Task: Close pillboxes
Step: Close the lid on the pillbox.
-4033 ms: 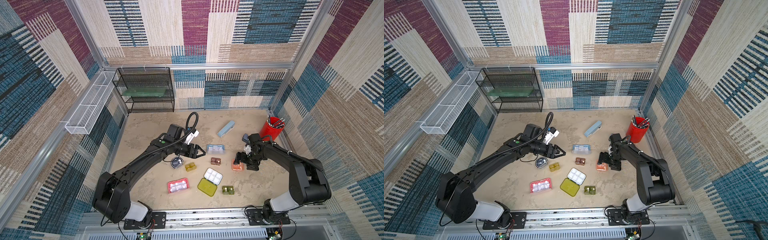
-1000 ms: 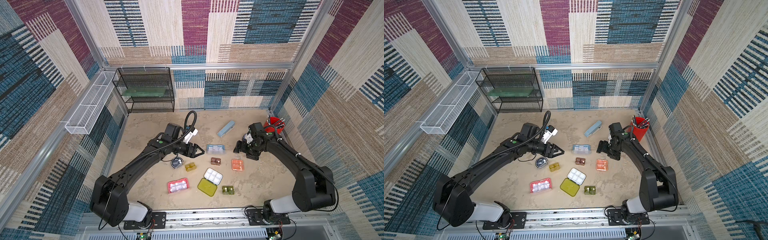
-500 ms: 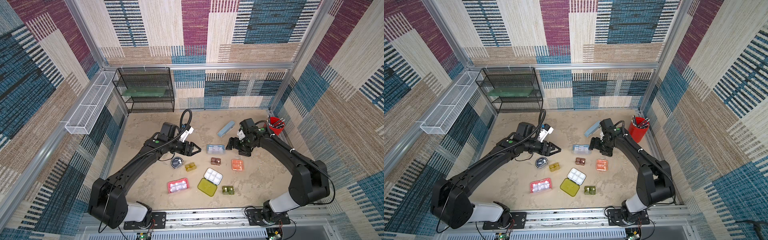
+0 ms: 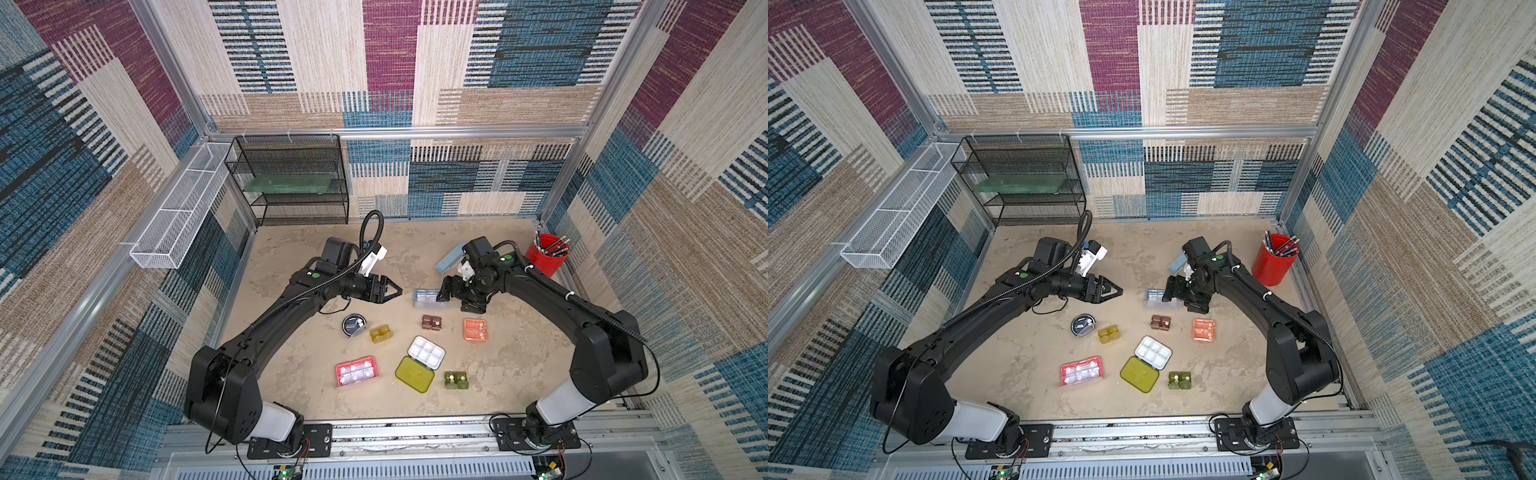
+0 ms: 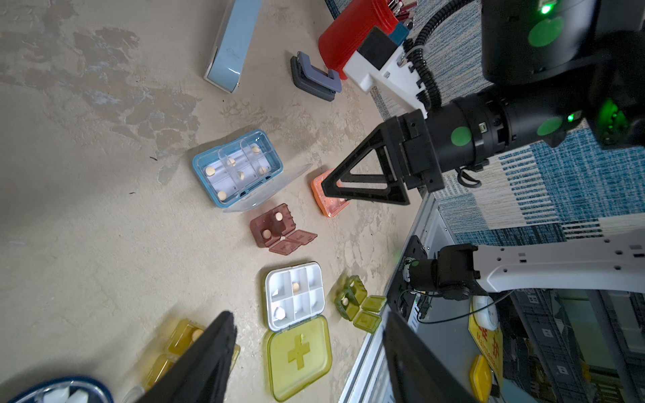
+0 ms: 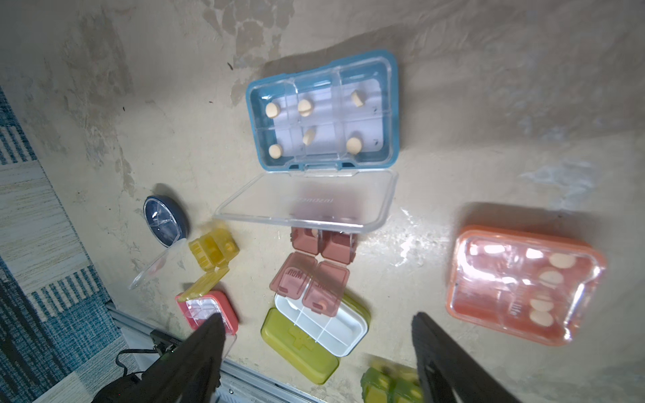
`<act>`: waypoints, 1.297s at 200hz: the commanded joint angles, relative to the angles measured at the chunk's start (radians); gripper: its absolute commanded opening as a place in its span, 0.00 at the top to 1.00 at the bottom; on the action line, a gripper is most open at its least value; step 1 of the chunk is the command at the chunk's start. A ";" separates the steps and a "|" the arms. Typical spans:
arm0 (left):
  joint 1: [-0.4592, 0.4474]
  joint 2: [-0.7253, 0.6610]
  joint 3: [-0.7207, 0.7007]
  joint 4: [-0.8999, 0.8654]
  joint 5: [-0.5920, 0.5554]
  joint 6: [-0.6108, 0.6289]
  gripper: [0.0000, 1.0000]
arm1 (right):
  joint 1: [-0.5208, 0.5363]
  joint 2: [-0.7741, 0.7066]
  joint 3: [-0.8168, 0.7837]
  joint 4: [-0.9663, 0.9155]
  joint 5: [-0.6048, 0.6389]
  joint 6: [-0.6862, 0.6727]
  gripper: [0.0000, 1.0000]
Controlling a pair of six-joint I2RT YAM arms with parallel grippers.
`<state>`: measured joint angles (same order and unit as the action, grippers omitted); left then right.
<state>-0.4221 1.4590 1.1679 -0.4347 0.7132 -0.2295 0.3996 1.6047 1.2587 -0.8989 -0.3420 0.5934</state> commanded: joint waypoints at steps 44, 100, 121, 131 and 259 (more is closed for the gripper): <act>0.000 0.044 0.021 0.020 0.024 -0.001 0.30 | 0.045 0.052 0.027 0.065 -0.056 0.053 0.15; 0.000 0.050 0.026 0.004 0.014 0.013 0.31 | 0.046 0.152 0.130 0.045 -0.054 0.013 0.15; 0.000 0.047 0.025 -0.006 0.009 0.024 0.31 | 0.044 0.184 0.171 0.035 -0.050 0.002 0.15; 0.000 0.047 0.026 -0.009 0.009 0.029 0.31 | 0.043 0.199 0.190 0.032 -0.051 -0.003 0.15; 0.019 0.087 0.056 -0.016 0.017 0.038 0.31 | 0.008 0.317 0.330 -0.029 -0.057 -0.064 0.15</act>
<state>-0.4061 1.5383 1.2129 -0.4484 0.7132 -0.2100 0.4118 1.9171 1.5776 -0.9142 -0.3851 0.5476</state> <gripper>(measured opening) 0.690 0.848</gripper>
